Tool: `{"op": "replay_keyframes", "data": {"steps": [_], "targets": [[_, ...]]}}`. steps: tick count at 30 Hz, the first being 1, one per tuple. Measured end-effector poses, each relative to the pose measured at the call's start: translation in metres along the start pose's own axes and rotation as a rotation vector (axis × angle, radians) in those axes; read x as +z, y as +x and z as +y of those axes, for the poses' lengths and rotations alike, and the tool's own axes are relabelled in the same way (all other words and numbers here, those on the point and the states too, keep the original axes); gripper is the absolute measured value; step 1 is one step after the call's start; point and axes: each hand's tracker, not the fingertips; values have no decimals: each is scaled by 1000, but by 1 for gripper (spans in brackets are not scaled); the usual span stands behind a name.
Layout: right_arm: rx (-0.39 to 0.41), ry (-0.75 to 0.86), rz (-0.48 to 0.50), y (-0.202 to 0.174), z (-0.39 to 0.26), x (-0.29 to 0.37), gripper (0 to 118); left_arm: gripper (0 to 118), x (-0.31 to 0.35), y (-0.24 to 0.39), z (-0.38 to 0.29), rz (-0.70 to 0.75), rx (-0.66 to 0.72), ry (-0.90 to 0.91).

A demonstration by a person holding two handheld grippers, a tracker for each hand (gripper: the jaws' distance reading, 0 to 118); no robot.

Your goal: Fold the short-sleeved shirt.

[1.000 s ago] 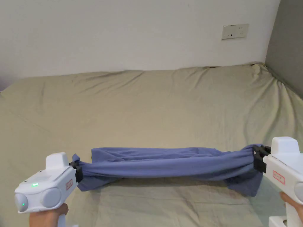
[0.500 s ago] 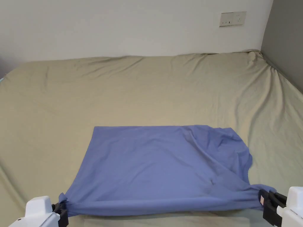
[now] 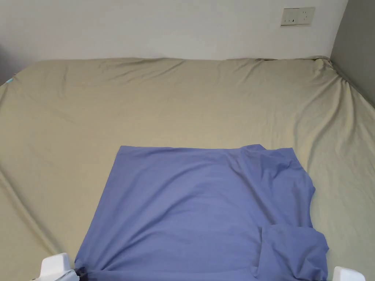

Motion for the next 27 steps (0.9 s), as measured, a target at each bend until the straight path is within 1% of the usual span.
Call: {"op": "replay_keyframes", "data": {"steps": [1, 2, 3, 4, 5, 6, 7, 8, 11, 14, 16, 17, 18, 19, 20, 21, 22, 23, 25, 27], "targets": [[-3, -3, 3, -2, 5, 5, 7, 14, 4, 1, 2, -4, -6, -3], [-2, -1, 4, -7, 11, 17, 16, 30, 12, 2, 5, -13, -1, 6], [9, 26, 5, -10, 18, 26, 37, 63, 21, 4, 10, -49, 9, 38], [23, 84, 9, -14, 27, 36, 54, 86, 30, 6, 15, -90, 14, 76], [37, 147, 12, -19, 37, 48, 72, 106, 42, 10, 21, -127, 21, 136], [42, 214, 14, -16, 47, 55, 90, 118, 56, 17, 29, -156, 26, 204], [47, 278, 13, -21, 59, 67, 101, 118, 70, 24, 37, -183, 29, 282], [51, 340, 16, -27, 69, 79, 108, 118, 82, 31, 47, -204, 22, 348], [73, 526, 28, -37, 94, 111, 108, 118, 118, 55, 70, -230, -10, 516], [105, 675, 6, -50, 108, 137, 108, 118, 145, 75, 85, -226, -40, 681], [126, 757, -21, -57, 112, 149, 108, 118, 156, 86, 90, -206, -76, 753], [145, 788, -36, -60, 113, 154, 108, 116, 160, 91, 91, -191, -89, 784], [162, 810, -57, -69, 111, 162, 107, 108, 163, 95, 91, -180, -106, 806], [178, 819, -78, -72, 111, 166, 100, 93, 164, 98, 91, -160, -111, 821], [190, 831, -91, -75, 109, 168, 85, 71, 164, 101, 91, -152, -113, 826], [195, 840, -102, -78, 107, 170, 62, 20, 164, 102, 91, -151, -112, 827], [205, 843, -117, -75, 107, 167, 18, 1, 164, 102, 91, -160, -110, 822], [210, 844, -121, -76, 106, 167, 2, 0, 162, 102, 93, -168, -108, 817], [214, 841, -135, -76, 105, 166, 2, 0, 162, 101, 92, -218, -93, 790], [199, 826, -101, -72, 107, 164, 2, 0, 162, 99, 91, -214, -88, 784]]}}
